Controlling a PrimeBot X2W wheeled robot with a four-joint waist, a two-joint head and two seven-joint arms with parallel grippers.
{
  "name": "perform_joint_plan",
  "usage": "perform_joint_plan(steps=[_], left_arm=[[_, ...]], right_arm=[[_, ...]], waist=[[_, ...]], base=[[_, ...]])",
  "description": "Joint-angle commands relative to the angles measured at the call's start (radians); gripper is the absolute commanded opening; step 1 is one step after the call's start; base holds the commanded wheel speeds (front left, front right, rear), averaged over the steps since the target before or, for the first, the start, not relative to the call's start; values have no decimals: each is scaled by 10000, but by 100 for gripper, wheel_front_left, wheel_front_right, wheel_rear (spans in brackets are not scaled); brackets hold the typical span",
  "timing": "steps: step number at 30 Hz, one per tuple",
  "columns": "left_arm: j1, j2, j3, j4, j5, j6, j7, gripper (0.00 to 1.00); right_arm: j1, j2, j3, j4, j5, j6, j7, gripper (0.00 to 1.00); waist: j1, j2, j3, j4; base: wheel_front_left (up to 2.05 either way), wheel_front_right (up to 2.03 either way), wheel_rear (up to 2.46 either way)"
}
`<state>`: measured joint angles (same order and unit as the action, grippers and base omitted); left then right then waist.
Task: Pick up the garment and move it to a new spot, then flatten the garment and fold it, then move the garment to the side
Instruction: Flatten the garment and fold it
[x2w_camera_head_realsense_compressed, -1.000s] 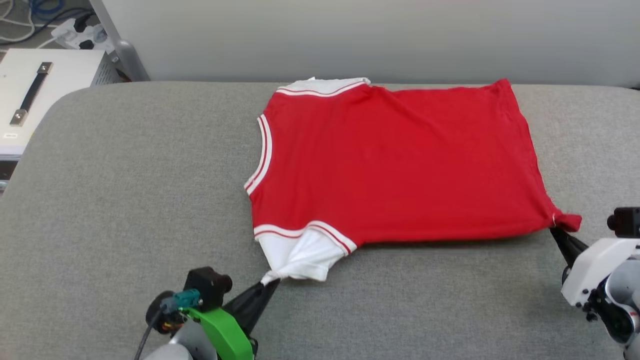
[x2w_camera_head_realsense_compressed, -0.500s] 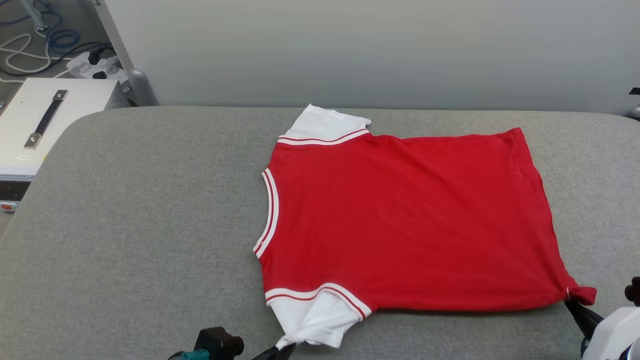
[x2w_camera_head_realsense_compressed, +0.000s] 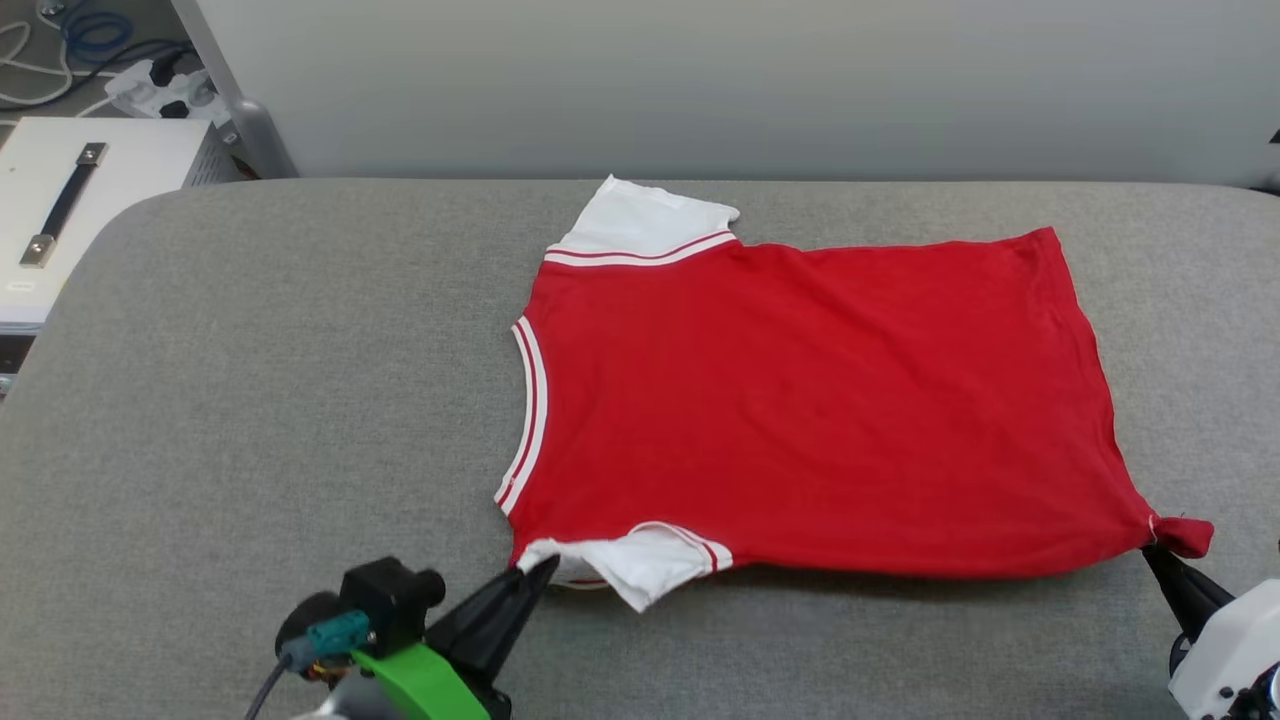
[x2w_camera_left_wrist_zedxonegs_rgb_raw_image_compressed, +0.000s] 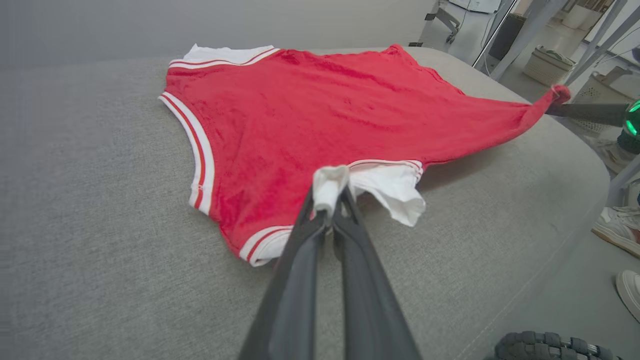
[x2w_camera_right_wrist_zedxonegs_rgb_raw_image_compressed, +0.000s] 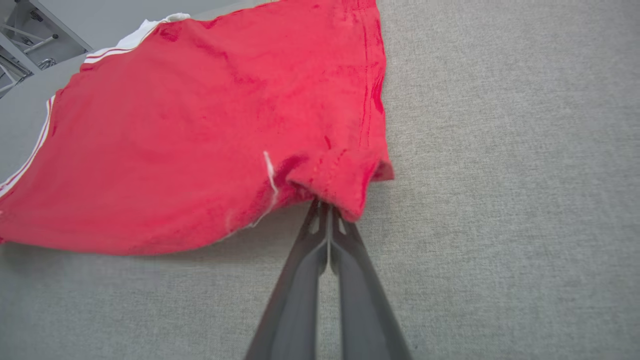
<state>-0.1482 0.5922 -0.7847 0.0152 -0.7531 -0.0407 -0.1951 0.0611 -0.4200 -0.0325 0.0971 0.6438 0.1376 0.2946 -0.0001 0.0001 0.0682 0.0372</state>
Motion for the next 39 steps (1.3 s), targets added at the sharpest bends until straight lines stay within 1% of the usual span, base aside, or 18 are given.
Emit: perform_joint_plan(steps=[1, 8, 10, 11, 12, 18, 28, 34, 35, 36, 37, 38, 39], left_arm=[[-384, -6, 117, 30, 149, -38, -108, 0], [-1513, -277, 382, 419, 345, -16, -61, 0], [-1808, -367, 450, 615, 369, -1, -37, 0], [-2190, -565, 543, 958, 395, 103, -20, 0], [-2307, -646, 546, 1094, 420, 146, -2, 0], [-2905, -1079, 508, 1861, 586, 231, -40, 0], [-3520, -1582, 509, 3111, 746, 142, -318, 0], [-3675, -1825, 300, 3736, 839, 33, -343, 0], [-3697, -1875, 276, 3826, 842, 16, -351, 2], [-3720, -1939, 255, 3949, 840, 17, -357, 41], [-3739, -1996, 246, 4064, 844, 50, -361, 69], [-3758, -2065, 236, 4199, 840, 75, -368, 100], [-3765, -2127, 241, 4309, 817, 98, -374, 100]], right_arm=[[-88, 128, -128, -203, -168, -69, 151, 0], [-824, 445, -395, -610, -732, -69, 822, 0], [-1100, 491, -389, -549, -836, -69, 1007, 0], [-1516, 503, -326, -391, -977, -69, 1237, 0], [-1668, 497, -284, -324, -1015, -69, 1300, 0], [-2394, 451, -149, 119, -1184, -69, 1411, 0], [-3132, 266, 311, 928, -1214, -69, 1473, 0], [-3412, 97, 619, 1517, -1324, -69, 1350, 0], [-3431, 77, 636, 1605, -1327, -69, 1312, 0], [-3458, 57, 614, 1726, -1342, -69, 1251, 0], [-3482, 32, 593, 1792, -1406, -69, 1136, 0], [-3516, 9, 562, 1864, -1502, -69, 967, 100], [-3536, 9, 549, 1933, -1568, -69, 858, 100]], waist=[[1, -1, 261, -69], [1, -1, 1014, -217], [1, -1, 1226, -254], [1, -1, 1542, -269], [1, -1, 1665, -276], [1, -1, 2094, -233], [1, -1, 2321, -118], [1, -1, 2271, -21], [1, -1, 2243, 0], [1, -1, 2201, 25], [1, -1, 2151, 50], [1, -1, 2094, 68], [1, -1, 2036, 82]], base=[[0, 0, 0], [0, 0, 0], [0, 0, 0], [0, 0, 0], [0, 0, 0], [0, 0, 0], [0, 0, 0], [0, 0, 0], [0, 0, 0], [0, 0, 0], [0, 0, 0], [0, 0, 0], [0, 0, 0]])
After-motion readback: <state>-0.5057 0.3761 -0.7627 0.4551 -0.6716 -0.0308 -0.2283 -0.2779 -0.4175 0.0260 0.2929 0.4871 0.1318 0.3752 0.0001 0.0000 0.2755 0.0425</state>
